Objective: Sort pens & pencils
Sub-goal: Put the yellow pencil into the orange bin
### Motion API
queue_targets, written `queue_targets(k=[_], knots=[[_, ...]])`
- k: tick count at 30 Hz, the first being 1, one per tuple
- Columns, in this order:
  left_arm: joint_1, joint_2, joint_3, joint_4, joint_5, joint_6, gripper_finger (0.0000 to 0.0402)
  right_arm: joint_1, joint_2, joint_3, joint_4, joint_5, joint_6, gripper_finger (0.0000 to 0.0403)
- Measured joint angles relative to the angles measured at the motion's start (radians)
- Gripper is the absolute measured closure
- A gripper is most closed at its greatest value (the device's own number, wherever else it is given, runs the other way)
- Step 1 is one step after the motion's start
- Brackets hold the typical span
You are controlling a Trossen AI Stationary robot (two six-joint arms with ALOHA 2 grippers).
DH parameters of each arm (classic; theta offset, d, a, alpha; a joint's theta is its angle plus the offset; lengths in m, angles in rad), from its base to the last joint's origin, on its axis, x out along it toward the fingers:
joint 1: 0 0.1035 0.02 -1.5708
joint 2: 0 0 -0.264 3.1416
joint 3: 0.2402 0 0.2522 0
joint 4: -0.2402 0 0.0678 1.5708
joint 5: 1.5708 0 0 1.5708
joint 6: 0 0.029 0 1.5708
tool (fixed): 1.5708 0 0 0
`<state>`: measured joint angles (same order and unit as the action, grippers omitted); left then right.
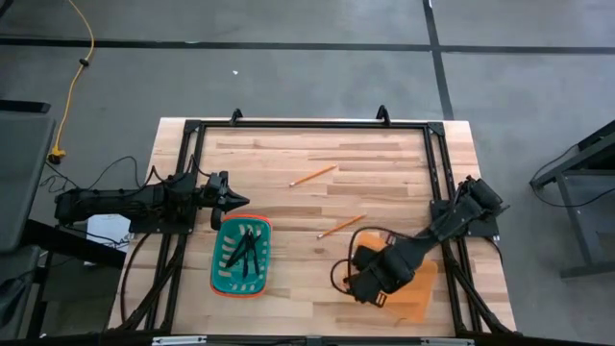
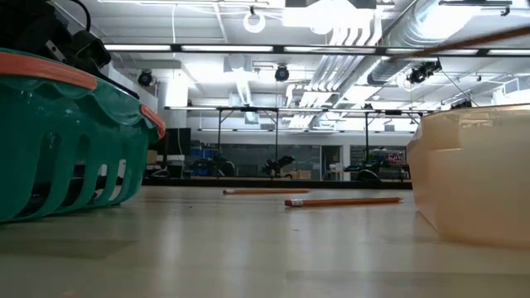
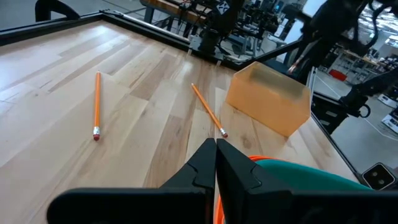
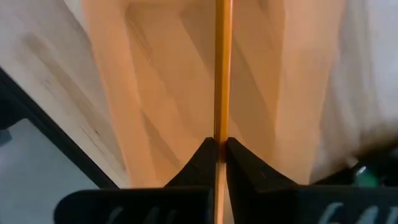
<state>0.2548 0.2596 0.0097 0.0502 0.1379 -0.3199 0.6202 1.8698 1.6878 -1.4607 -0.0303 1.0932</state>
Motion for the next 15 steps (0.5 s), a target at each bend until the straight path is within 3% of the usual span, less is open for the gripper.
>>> queue_targets(k=[8, 15], knots=[[0.0, 0.0, 0.0, 0.0, 0.0, 0.0, 0.0401, 0.044, 0.0, -0.184, 0.105, -0.089, 0.068, 0.0402], [0.0, 0.0, 0.0, 0.0, 0.0, 0.0, 0.0401, 0.047, 0.0, -0.324, 0.221, -0.079, 0.025, 0.0402]])
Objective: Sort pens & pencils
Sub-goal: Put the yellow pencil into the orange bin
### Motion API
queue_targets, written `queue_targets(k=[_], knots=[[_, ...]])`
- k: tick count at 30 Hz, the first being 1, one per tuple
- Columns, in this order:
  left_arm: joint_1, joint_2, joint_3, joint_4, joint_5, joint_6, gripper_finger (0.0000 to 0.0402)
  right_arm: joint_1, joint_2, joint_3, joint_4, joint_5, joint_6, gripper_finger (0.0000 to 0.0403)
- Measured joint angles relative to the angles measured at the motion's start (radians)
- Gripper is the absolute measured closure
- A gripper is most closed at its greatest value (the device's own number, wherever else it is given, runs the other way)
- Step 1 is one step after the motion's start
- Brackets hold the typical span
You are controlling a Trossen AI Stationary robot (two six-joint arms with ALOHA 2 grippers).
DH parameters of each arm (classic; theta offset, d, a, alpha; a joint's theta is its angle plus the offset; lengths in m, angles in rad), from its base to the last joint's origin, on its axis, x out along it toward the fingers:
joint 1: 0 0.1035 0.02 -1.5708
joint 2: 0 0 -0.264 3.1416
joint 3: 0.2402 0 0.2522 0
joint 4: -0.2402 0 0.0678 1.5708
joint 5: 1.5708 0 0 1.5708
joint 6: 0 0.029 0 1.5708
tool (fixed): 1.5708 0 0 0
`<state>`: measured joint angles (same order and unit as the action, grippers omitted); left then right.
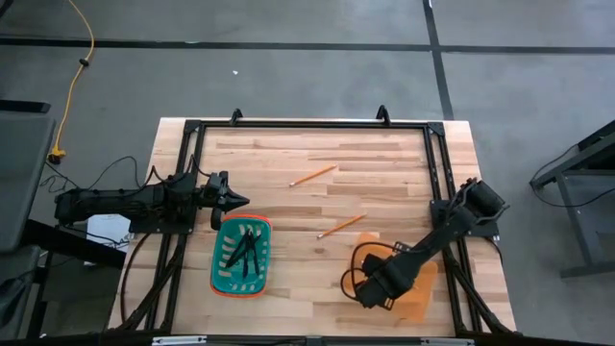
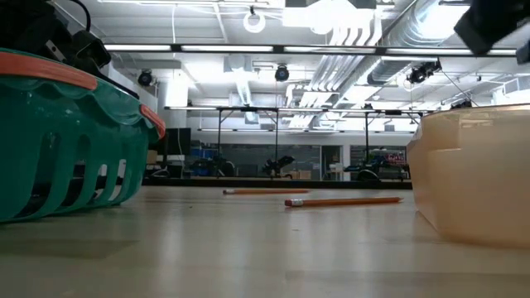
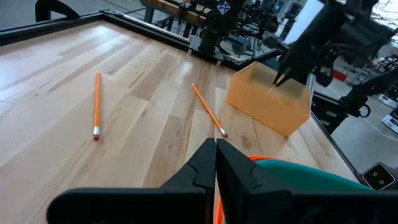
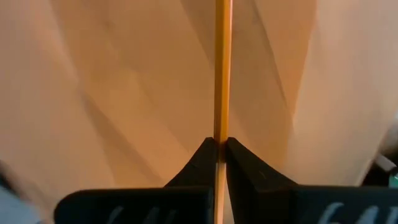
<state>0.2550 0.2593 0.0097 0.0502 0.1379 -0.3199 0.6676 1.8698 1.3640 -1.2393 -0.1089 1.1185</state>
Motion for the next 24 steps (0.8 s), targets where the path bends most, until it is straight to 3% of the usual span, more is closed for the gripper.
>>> queue_targets(k=[9, 17, 24], knots=[[0.0, 0.0, 0.0, 0.0, 0.0, 0.0, 0.0401, -0.002, 0.0, -0.089, 0.103, 0.003, 0.042, 0.0387], [0.0, 0.0, 0.0, 0.0, 0.0, 0.0, 0.0401, -0.002, 0.0, -0.09, 0.111, 0.003, 0.05, 0.0328], [0.0, 0.0, 0.0, 0.0, 0.0, 0.0, 0.0401, -0.015, 0.0, -0.042, 0.046, -0.035, 0.026, 0.0314]])
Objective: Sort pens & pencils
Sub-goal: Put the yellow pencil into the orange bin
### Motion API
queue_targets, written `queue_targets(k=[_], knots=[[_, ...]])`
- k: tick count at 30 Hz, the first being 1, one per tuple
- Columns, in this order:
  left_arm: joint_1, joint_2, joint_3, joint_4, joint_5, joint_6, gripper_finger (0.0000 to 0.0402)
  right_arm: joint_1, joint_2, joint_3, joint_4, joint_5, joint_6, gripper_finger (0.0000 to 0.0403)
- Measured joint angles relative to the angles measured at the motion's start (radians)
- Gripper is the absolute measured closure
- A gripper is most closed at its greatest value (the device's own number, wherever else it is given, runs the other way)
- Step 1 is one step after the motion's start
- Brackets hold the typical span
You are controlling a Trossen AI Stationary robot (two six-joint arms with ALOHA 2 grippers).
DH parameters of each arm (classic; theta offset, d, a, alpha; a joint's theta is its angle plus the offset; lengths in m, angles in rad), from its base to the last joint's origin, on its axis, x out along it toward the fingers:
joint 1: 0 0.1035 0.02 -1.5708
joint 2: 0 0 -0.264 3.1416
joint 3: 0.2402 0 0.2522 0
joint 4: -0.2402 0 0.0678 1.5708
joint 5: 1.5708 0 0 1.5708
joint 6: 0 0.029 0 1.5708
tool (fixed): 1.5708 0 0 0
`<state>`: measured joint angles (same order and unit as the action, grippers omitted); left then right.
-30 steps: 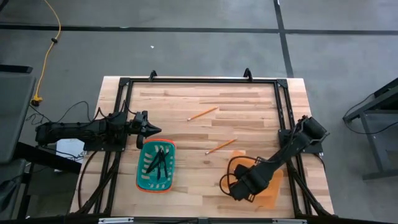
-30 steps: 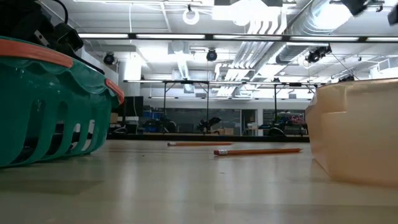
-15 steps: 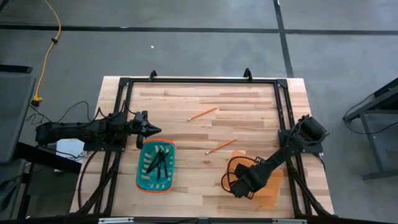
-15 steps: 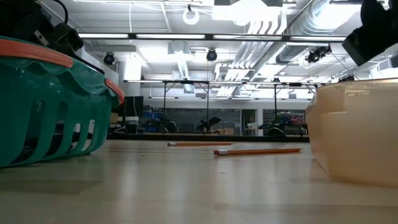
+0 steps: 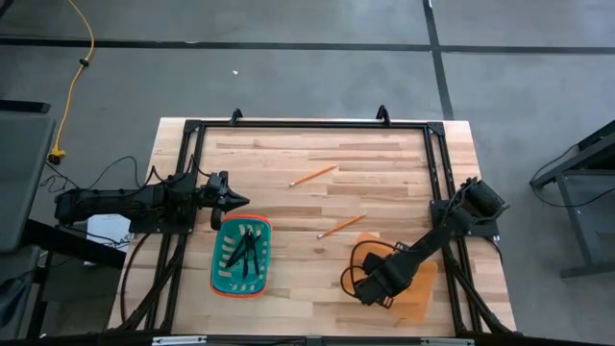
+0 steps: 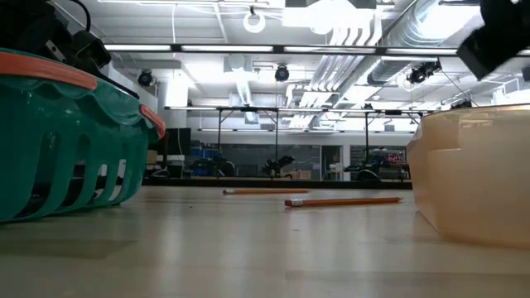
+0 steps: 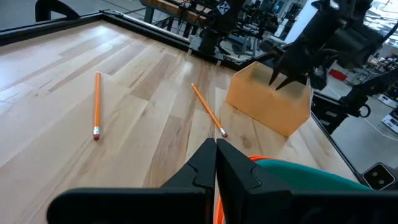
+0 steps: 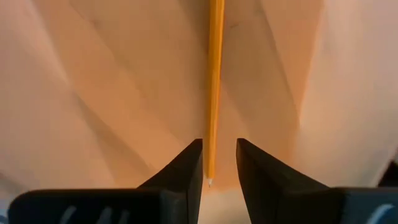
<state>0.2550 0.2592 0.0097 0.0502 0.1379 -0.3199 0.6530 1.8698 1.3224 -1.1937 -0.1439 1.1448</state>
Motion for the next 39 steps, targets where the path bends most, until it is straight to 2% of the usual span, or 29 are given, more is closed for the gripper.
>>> queue_targets(k=[9, 17, 25, 34, 39], knots=[[0.0, 0.0, 0.0, 0.0, 0.0, 0.0, 0.0401, -0.074, 0.0, 0.193, -0.052, 0.129, -0.147, 0.0314], [0.0, 0.0, 0.0, 0.0, 0.0, 0.0, 0.0401, -0.18, 0.0, 0.319, -0.021, 0.266, -0.426, 0.0314], [0.0, 0.0, 0.0, 0.0, 0.0, 0.0, 0.0401, -0.282, 0.0, 0.324, -0.016, 0.273, -0.599, 0.0304], [0.0, 0.0, 0.0, 0.0, 0.0, 0.0, 0.0401, -0.375, 0.0, 0.322, 0.01, 0.293, -0.805, 0.0246], [0.0, 0.0, 0.0, 0.0, 0.0, 0.0, 0.0401, -0.432, 0.0, 0.25, 0.083, 0.277, -0.92, 0.0227]])
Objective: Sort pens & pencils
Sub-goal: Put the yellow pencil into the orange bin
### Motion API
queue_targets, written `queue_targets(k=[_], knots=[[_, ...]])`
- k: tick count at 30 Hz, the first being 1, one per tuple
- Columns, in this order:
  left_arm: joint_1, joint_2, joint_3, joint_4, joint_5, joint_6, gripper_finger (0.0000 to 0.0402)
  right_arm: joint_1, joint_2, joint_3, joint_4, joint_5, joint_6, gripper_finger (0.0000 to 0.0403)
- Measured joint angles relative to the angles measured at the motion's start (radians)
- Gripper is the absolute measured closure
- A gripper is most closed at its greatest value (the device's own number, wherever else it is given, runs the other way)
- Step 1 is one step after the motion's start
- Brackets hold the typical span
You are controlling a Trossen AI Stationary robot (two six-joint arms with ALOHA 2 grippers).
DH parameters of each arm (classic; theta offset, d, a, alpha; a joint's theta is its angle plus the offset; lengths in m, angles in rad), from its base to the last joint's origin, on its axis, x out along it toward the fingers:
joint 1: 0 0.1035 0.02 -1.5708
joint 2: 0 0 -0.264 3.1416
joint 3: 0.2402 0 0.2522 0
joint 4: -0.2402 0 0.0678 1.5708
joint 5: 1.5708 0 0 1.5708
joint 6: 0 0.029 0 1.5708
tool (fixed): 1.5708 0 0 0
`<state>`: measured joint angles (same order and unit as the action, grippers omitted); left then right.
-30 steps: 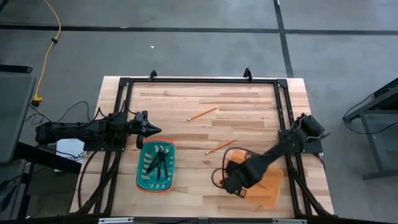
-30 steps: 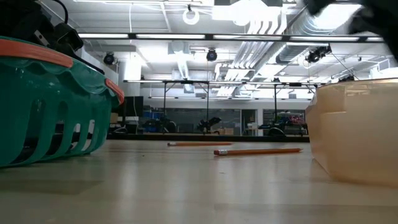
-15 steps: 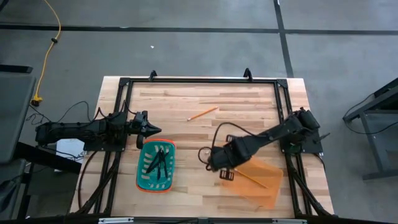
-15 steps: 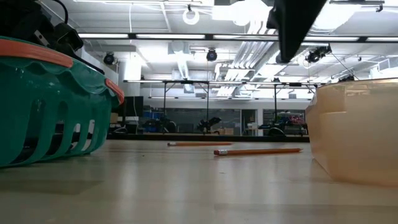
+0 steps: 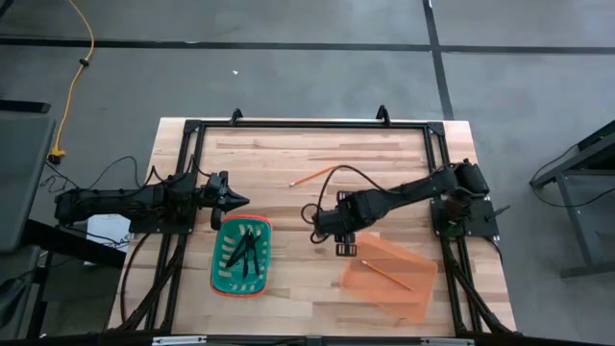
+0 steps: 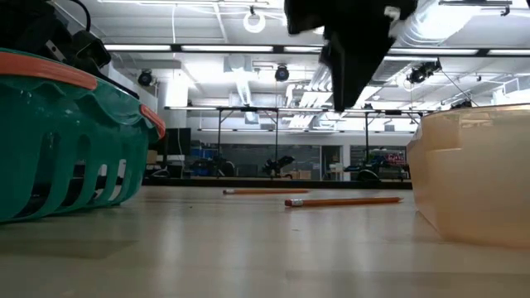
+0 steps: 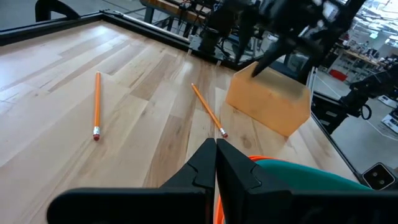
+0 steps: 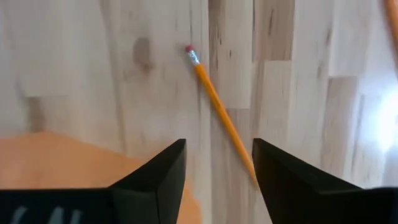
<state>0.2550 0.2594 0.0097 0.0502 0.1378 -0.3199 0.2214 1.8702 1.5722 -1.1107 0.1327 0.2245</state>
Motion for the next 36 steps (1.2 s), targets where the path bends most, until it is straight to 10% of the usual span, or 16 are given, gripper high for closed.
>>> queue_targets(k=[36], knots=[[0.0, 0.0, 0.0, 0.0, 0.0, 0.0, 0.0401, -0.156, -0.001, -0.456, 0.523, -0.163, -0.271, 0.0235]])
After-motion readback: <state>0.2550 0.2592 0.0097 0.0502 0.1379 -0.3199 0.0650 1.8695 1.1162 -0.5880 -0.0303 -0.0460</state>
